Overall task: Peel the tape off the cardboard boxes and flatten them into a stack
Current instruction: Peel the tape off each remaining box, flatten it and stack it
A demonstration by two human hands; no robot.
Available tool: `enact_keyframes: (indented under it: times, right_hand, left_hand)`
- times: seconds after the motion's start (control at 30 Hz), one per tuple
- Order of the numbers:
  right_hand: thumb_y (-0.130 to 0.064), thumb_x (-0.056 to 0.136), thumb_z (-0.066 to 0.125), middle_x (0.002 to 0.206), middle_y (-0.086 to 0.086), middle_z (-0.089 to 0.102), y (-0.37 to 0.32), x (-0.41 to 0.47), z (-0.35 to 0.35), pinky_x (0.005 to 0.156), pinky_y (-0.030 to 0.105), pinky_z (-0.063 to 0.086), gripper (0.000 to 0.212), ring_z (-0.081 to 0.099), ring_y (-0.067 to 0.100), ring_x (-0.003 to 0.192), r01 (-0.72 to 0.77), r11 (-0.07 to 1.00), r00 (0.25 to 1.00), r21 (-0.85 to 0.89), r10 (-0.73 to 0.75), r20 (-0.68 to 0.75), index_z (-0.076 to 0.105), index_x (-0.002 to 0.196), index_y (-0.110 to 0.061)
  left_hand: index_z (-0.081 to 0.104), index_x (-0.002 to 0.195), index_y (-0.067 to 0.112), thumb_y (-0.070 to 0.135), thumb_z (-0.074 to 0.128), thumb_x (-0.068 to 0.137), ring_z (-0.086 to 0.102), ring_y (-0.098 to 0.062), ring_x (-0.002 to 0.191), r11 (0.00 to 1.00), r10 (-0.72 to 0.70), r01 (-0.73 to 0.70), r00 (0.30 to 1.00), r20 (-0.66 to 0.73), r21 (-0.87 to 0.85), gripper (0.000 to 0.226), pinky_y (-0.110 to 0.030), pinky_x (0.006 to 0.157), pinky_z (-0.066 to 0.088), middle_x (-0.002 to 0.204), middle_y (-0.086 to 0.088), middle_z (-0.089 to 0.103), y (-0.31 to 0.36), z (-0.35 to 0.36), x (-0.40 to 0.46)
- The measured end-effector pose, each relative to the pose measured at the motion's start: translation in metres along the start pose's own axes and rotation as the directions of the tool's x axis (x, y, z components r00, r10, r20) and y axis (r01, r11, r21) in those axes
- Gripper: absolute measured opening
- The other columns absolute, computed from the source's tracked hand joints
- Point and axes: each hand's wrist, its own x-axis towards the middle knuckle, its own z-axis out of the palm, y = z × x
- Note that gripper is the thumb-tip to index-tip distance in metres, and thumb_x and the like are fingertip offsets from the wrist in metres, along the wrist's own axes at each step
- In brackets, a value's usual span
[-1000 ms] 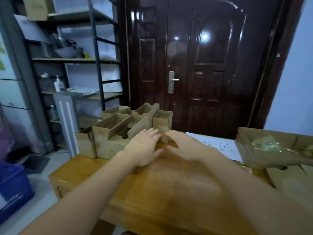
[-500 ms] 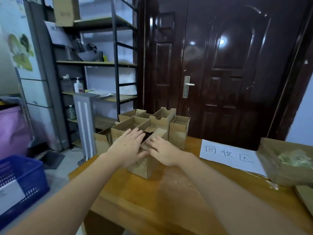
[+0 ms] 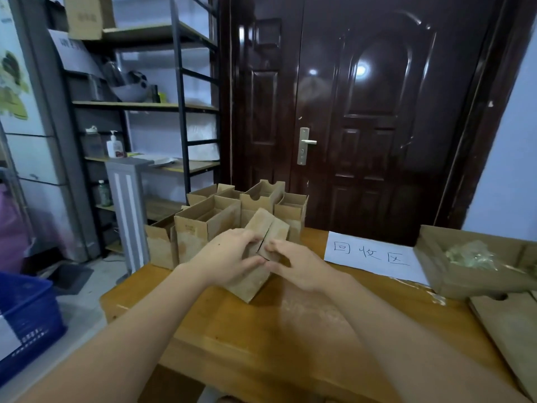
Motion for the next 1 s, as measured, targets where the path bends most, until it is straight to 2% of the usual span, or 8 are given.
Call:
enact_keyframes:
  times: [0.13, 0.3, 0.37, 0.43, 0.53, 0.67, 0.83, 1.0]
  right_hand:
    - [-0.048, 0.106, 0.045, 0.151, -0.011, 0.052, 0.018, -0.029, -0.01, 0.109, 0.023, 0.037, 0.046, 0.045, 0.003, 0.135, -0.043, 0.999, 0.997, 0.021, 0.044, -0.059, 0.052, 0.147, -0.03]
    - [-0.046, 0.103, 0.053, 0.138, -0.027, 0.053, 0.022, -0.058, -0.007, 0.1, 0.016, 0.042, 0.041, 0.049, -0.018, 0.117, -0.147, 0.971, 0.987, 0.186, 0.156, -0.034, 0.043, 0.143, -0.046]
    - [-0.039, 0.098, 0.065, 0.149, -0.021, 0.048, 0.023, -0.065, -0.002, 0.111, 0.025, 0.042, 0.058, 0.046, -0.008, 0.13, -0.167, 0.955, 0.981, 0.244, 0.185, -0.053, 0.04, 0.15, -0.042]
    - [-0.032, 0.097, 0.067, 0.159, -0.009, 0.041, 0.023, -0.07, -0.003, 0.118, 0.027, 0.033, 0.065, 0.039, 0.008, 0.144, -0.179, 0.962, 0.971, 0.208, 0.206, -0.118, 0.039, 0.156, -0.03]
    - [-0.022, 0.102, 0.061, 0.162, -0.001, 0.038, 0.027, -0.08, -0.018, 0.118, 0.022, 0.024, 0.055, 0.034, 0.014, 0.149, -0.205, 0.97, 0.956, 0.132, 0.227, -0.184, 0.043, 0.154, -0.02]
    - [-0.013, 0.105, 0.052, 0.163, -0.002, 0.035, 0.039, -0.109, -0.044, 0.122, 0.028, 0.023, 0.05, 0.034, 0.019, 0.149, -0.274, 0.961, 0.94, 0.041, 0.276, -0.201, 0.045, 0.153, -0.021]
    - [-0.015, 0.106, 0.051, 0.162, -0.005, 0.037, 0.057, -0.157, -0.077, 0.122, 0.031, 0.025, 0.046, 0.035, 0.018, 0.148, -0.36, 0.931, 0.915, -0.051, 0.342, -0.215, 0.05, 0.15, -0.027]
    - [-0.017, 0.106, 0.051, 0.162, -0.009, 0.034, 0.061, -0.2, -0.094, 0.126, 0.033, 0.02, 0.046, 0.025, 0.013, 0.153, -0.385, 0.923, 0.901, -0.017, 0.373, -0.221, 0.048, 0.151, -0.027]
  left_hand:
    - [0.069, 0.122, 0.037, 0.041, 0.058, 0.099, 0.046, -0.009, 0.136, 0.993, 0.122, -0.122, 0.992, -0.043, -0.004, 0.026, -0.034, 0.107, 0.044, 0.133, 0.009, 0.064, 0.031, 0.015, 0.006]
    - [0.07, 0.127, 0.03, 0.027, 0.053, 0.107, 0.031, -0.009, 0.15, 0.976, 0.2, -0.197, 0.98, -0.02, 0.093, 0.027, -0.031, 0.118, 0.037, 0.144, 0.008, 0.059, 0.06, 0.035, 0.016]
    - [0.068, 0.13, 0.029, 0.026, 0.054, 0.106, 0.03, -0.009, 0.151, 0.97, 0.222, -0.214, 0.973, -0.058, 0.118, 0.028, -0.03, 0.119, 0.034, 0.145, 0.009, 0.058, 0.068, 0.041, 0.016]
    - [0.071, 0.127, 0.027, 0.029, 0.056, 0.105, 0.036, -0.009, 0.147, 0.976, 0.213, -0.203, 0.963, -0.164, 0.074, 0.027, -0.03, 0.119, 0.035, 0.139, 0.008, 0.063, 0.077, 0.044, 0.014]
    - [0.074, 0.123, 0.025, 0.029, 0.059, 0.103, 0.047, -0.009, 0.14, 0.984, 0.17, -0.179, 0.956, -0.238, -0.018, 0.025, -0.028, 0.12, 0.032, 0.132, 0.008, 0.068, 0.094, 0.051, 0.014]
    - [0.076, 0.119, 0.027, 0.027, 0.063, 0.1, 0.054, -0.009, 0.131, 0.974, 0.102, -0.155, 0.953, -0.286, -0.168, 0.023, -0.019, 0.112, 0.026, 0.127, 0.009, 0.071, 0.127, 0.071, 0.026]
    - [0.079, 0.113, 0.031, 0.033, 0.071, 0.094, 0.061, -0.001, 0.113, 0.914, 0.042, -0.149, 0.96, -0.277, -0.377, 0.02, -0.027, 0.107, 0.048, 0.119, 0.014, 0.072, 0.176, 0.099, 0.032]
    - [0.079, 0.108, 0.037, 0.041, 0.072, 0.092, 0.055, 0.006, 0.107, 0.888, 0.074, -0.187, 0.96, -0.27, -0.421, 0.018, -0.021, 0.096, 0.049, 0.113, 0.023, 0.069, 0.207, 0.116, 0.032]
